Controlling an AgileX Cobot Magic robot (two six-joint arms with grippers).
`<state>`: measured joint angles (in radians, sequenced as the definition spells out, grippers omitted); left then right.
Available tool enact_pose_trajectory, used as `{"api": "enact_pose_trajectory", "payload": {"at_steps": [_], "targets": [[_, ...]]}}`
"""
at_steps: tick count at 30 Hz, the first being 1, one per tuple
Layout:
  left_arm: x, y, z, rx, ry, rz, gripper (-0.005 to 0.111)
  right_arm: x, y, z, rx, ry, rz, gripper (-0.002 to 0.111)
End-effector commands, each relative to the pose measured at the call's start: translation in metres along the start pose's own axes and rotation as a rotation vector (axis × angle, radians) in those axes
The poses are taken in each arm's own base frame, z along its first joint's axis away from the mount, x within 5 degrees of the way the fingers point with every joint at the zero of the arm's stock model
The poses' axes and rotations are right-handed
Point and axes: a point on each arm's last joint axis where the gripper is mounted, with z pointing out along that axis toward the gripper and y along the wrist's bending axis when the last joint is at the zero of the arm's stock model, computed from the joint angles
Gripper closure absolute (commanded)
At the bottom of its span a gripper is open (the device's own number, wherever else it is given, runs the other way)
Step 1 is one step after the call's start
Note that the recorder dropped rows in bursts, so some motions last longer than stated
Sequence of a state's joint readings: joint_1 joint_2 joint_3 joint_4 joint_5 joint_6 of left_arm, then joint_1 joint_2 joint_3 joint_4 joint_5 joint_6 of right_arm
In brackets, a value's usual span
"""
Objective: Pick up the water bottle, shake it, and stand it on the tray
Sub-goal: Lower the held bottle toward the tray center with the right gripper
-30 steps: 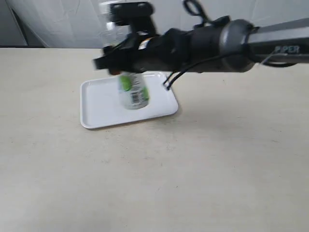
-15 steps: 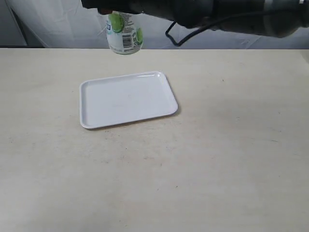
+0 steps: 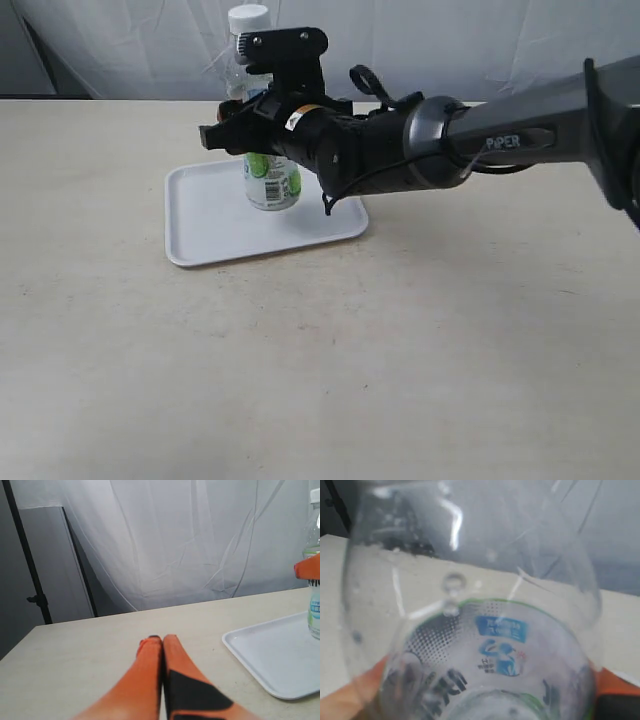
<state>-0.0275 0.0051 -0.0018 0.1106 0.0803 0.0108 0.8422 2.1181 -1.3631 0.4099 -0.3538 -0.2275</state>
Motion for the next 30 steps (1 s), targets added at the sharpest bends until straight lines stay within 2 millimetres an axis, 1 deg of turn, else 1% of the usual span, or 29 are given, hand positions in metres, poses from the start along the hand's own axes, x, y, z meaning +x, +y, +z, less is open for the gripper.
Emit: {"api": "enact_pose_trajectory", "payload": {"at_steps": [1, 7, 15, 22, 30], "targets": [[0.0, 0.0, 0.0, 0.005, -0.009, -0.001, 0.107, -0.002, -0.004, 0.005, 0.024, -0.081, 0.026, 0.109], [0.0, 0.0, 0.0, 0.005, -0.009, -0.001, 0.107, 0.002, -0.008, 0.011, 0.049, -0.177, 0.092, 0.109], [0.0, 0.0, 0.0, 0.005, -0.009, -0.001, 0.107, 0.021, -0.011, 0.02, 0.064, -0.162, 0.082, 0.109], [0.0, 0.0, 0.0, 0.005, -0.009, -0.001, 0.107, 0.04, -0.01, 0.028, 0.044, -0.137, 0.022, 0.109], [0.0, 0.0, 0.0, 0.005, -0.009, -0.001, 0.107, 0.043, -0.008, 0.029, 0.018, -0.127, -0.019, 0.109]]}}
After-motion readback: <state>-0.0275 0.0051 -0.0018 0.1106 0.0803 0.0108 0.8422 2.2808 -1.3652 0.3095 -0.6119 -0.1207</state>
